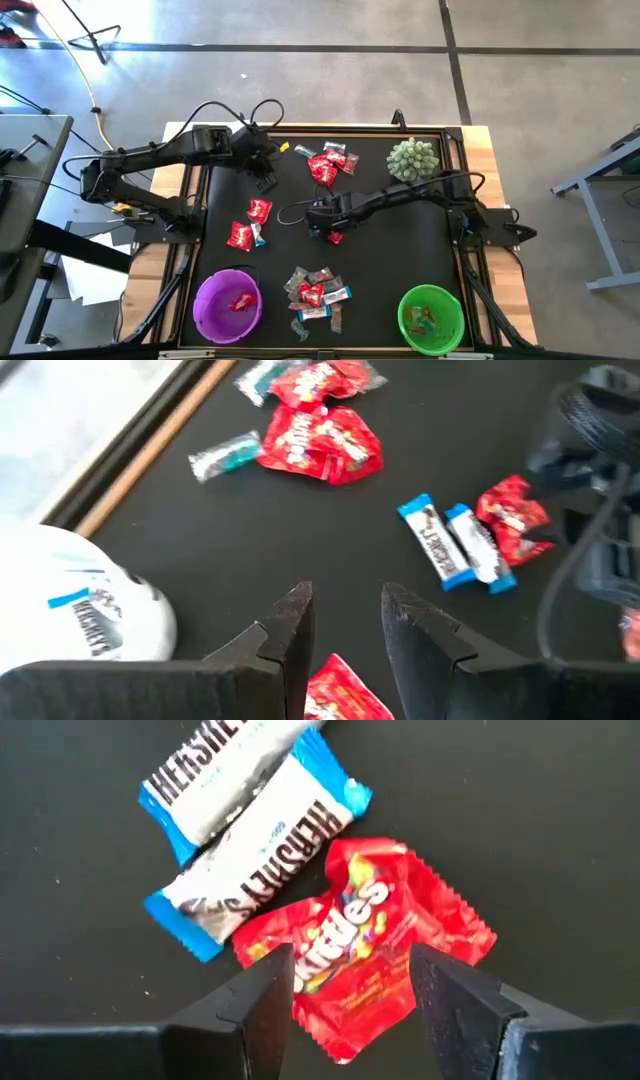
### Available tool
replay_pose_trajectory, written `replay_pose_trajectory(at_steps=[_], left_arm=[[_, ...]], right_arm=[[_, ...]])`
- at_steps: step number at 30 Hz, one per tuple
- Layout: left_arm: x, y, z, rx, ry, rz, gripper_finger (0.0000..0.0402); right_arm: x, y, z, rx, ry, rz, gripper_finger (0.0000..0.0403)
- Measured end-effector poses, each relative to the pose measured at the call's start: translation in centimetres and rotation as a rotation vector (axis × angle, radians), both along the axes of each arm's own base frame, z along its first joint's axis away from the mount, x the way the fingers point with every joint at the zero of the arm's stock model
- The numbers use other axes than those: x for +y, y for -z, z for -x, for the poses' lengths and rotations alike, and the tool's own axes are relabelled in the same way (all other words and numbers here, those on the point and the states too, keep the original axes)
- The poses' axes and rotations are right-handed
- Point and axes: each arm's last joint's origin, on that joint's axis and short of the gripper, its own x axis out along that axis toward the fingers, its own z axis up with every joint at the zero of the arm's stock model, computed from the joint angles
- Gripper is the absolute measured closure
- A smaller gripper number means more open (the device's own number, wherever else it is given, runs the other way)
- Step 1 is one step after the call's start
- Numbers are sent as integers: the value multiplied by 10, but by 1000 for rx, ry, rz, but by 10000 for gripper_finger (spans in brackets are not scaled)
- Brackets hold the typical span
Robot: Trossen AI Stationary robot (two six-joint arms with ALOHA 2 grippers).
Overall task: Sort candy
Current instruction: Put the red candy into the violet bucket
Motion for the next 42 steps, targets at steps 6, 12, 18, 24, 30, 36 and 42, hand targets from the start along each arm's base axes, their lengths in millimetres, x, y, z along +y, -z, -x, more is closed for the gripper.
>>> replay_pose_trajectory(at_steps=[6,12,18,24,30,36,42], left_arm=[[-1,0,0,-7,12,22,296],[-1,0,0,-4,26,14,296],[-1,0,0,4,50,-2,296],[-1,0,0,8,63,-14,296],[-1,0,0,13,81,-26,296],[-1,0,0,19,99,-37,296],[-1,0,0,22,106,-41,296]], right_arm=[[-4,13,-3,23,-17,-3,208],[-3,28,-6,64,-44,-19,208],[-3,30,-6,68,-42,-3,215],[-3,31,-6,66,-37,-9,279],[-3,32,-6,63,-39,-23,370],[-3,29,-5,70,-45,-41,387],[-2,14,7,119,-75,-48,379]])
